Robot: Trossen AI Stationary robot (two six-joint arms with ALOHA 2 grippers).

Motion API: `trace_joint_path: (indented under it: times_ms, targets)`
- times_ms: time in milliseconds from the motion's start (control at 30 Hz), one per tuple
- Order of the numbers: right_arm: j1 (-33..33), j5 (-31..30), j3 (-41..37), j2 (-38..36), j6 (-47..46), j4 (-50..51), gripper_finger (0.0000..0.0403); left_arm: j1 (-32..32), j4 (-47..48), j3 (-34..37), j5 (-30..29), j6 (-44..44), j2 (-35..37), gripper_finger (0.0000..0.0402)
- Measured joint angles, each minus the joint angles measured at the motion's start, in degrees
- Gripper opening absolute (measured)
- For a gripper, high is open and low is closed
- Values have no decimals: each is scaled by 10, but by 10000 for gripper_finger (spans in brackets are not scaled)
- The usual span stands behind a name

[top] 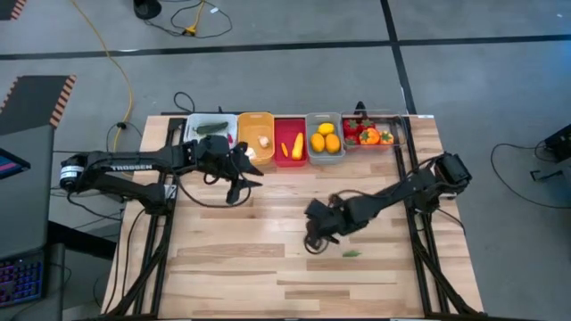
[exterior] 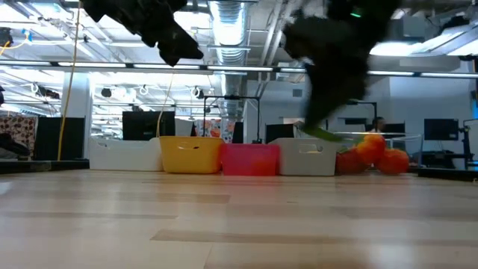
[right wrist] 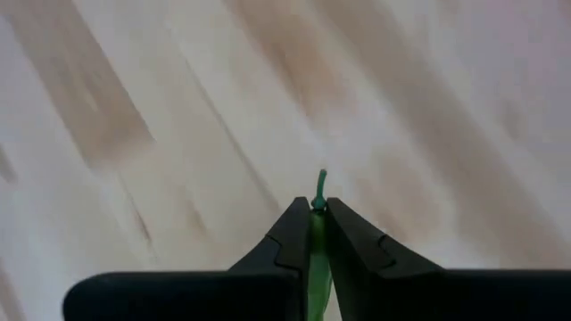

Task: Sort produce into baskets
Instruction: Put the green chili pepper into the white bin

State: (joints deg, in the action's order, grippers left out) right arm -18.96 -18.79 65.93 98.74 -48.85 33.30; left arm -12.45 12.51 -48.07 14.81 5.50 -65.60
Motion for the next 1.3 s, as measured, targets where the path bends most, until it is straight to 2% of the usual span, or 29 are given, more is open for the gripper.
trace_joint_path:
  times_ms: [167, 333, 433, 600, 1000, 1300]
  targets:
    - [39, -55, 13, 0, 152, -168, 59, 30, -1, 0, -4, 22, 0, 153]
    - [71, -56, 13, 0, 293, -346, 59, 56, -3, 0, -35, 31, 0, 194]
    - [81, -56, 13, -1, 368, -431, 58, 66, -3, 0, -35, 39, 0, 219]
    - [86, -54, 13, -1, 465, -539, 59, 76, -6, 0, -35, 29, 0, 235]
    - [81, -53, 13, -1, 608, -673, 59, 77, -90, 0, -34, 17, 0, 189]
    - [83, -53, 13, -1, 631, -698, 59, 77, -110, 0, -33, 18, 0, 136]
